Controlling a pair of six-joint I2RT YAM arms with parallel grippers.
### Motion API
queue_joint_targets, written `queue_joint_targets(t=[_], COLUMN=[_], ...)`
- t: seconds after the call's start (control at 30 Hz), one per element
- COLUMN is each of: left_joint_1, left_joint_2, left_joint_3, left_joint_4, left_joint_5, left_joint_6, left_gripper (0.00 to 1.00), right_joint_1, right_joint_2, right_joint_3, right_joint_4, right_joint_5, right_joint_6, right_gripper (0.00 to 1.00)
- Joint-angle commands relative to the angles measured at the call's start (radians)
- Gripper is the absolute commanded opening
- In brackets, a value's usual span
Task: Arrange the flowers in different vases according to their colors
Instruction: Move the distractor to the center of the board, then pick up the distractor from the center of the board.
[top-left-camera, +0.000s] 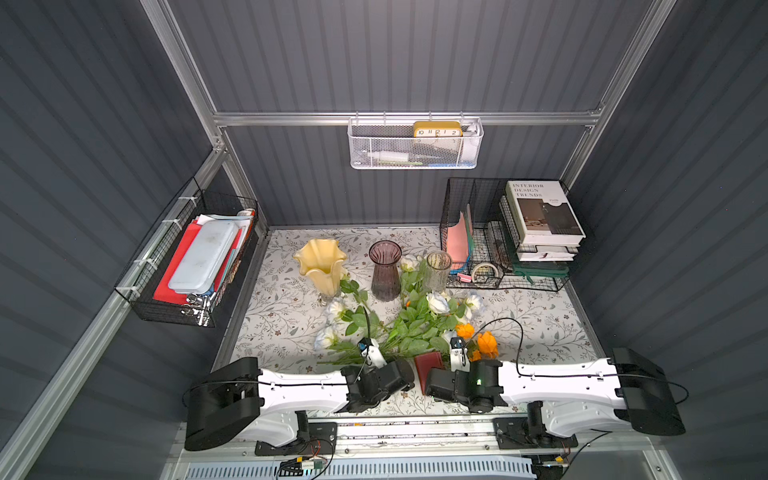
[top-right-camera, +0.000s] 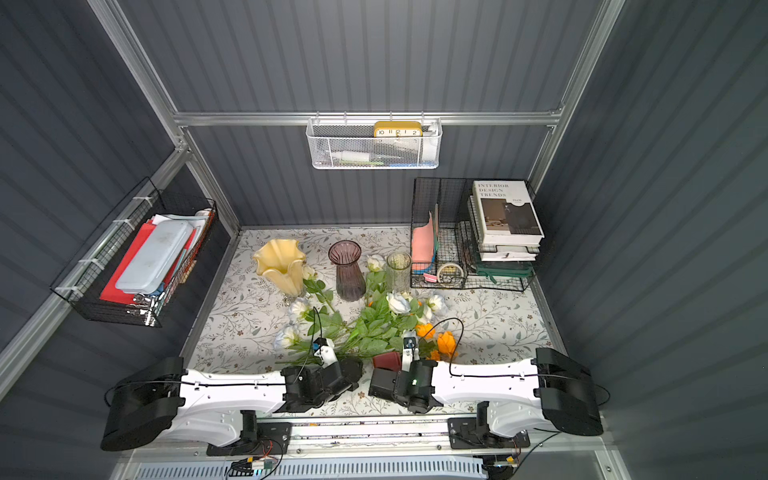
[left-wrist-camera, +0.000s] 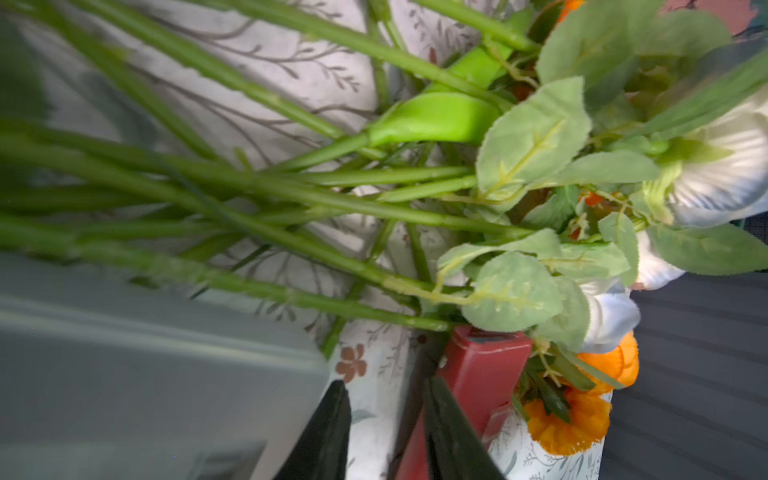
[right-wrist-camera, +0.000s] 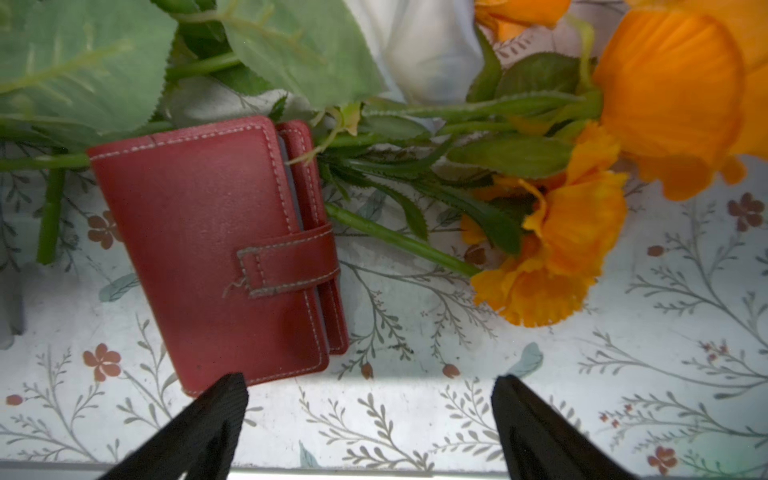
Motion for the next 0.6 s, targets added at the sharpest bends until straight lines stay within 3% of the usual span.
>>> queue_joint_targets(t=[0.0,0.2,0.37,0.57], left_joint_1=[0.002,0.002,0.002,0.002], left_joint_2=[-0.1,-0.247,-0.205,-0.14], left_joint_3=[-0.067,-0.116,-0.1,-0.033], left_joint_4=[-0.091,-0.156,-0.185,-0.246], left_joint_5=[0.015,0.012,-0.04,-0.104], left_joint_6=[-0.072,-0.063,-0.158,-0.171], left_gripper=[0.33,0.32,0.31,0.35], right_joint_1=[-0.008,-0.02,-0.022,-0.053], right_joint_2=[0.029,0.051,0.127,0.194], right_joint_3=[0.033,0.045,0.079,0.09], right_joint_4=[0.008,0.055,0.087,0.13], right_joint_5=[0.005,-0.024,-0.072,-0.116], right_joint_6=[-0.029,-0.066,-0.093,-0.117], right_gripper=[0.97,0.97,0.97,0.98])
